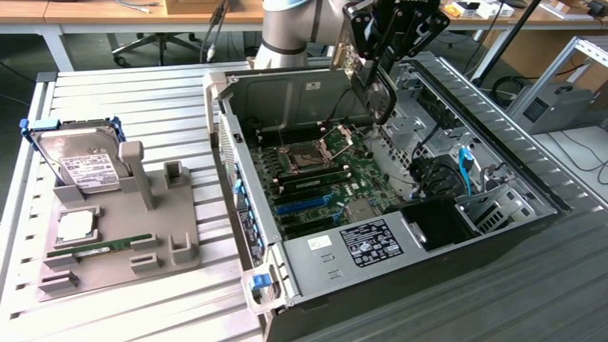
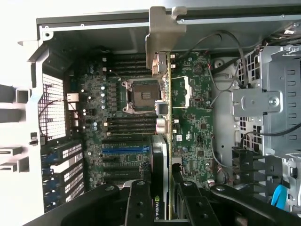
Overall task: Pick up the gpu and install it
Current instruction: 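Pick up the gpu and move the gpu toward the slot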
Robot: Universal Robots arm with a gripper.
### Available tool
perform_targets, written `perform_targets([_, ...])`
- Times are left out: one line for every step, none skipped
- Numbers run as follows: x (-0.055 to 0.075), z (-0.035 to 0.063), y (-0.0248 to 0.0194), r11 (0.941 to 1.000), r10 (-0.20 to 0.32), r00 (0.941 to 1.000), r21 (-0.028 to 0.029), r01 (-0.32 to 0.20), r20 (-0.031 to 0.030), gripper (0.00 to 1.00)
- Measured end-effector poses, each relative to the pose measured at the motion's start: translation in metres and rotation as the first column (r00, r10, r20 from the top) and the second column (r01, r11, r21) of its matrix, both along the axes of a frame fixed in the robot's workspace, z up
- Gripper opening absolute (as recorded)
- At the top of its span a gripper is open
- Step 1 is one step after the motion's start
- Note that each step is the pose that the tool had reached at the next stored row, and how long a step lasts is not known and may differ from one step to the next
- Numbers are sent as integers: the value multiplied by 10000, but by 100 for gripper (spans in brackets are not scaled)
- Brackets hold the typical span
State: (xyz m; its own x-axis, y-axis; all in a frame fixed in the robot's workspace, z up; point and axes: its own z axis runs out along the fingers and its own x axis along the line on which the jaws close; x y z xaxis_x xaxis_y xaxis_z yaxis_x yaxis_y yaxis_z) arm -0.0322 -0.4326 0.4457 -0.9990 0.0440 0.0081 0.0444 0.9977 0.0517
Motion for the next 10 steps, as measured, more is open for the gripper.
perform_targets([31,0,0,10000,0,10000,0,0,-5,27])
perform_targets([54,0,0,10000,1,10000,0,-1,-9,27])
perform_targets([84,0,1,10000,1,10000,0,-1,-13,27])
perform_targets([111,0,1,10000,0,10000,1,0,-15,27])
perform_targets([133,0,1,10000,0,10000,0,0,-17,27])
perform_targets([157,0,1,10000,0,10000,1,0,-19,27])
perform_targets([188,0,2,10000,2,10000,0,-2,-21,27])
perform_targets([219,0,2,10000,1,10000,0,-1,-23,27])
perform_targets([263,0,3,10000,0,10000,0,0,-27,27])
perform_targets([304,0,3,10000,1,10000,0,-1,-31,27])
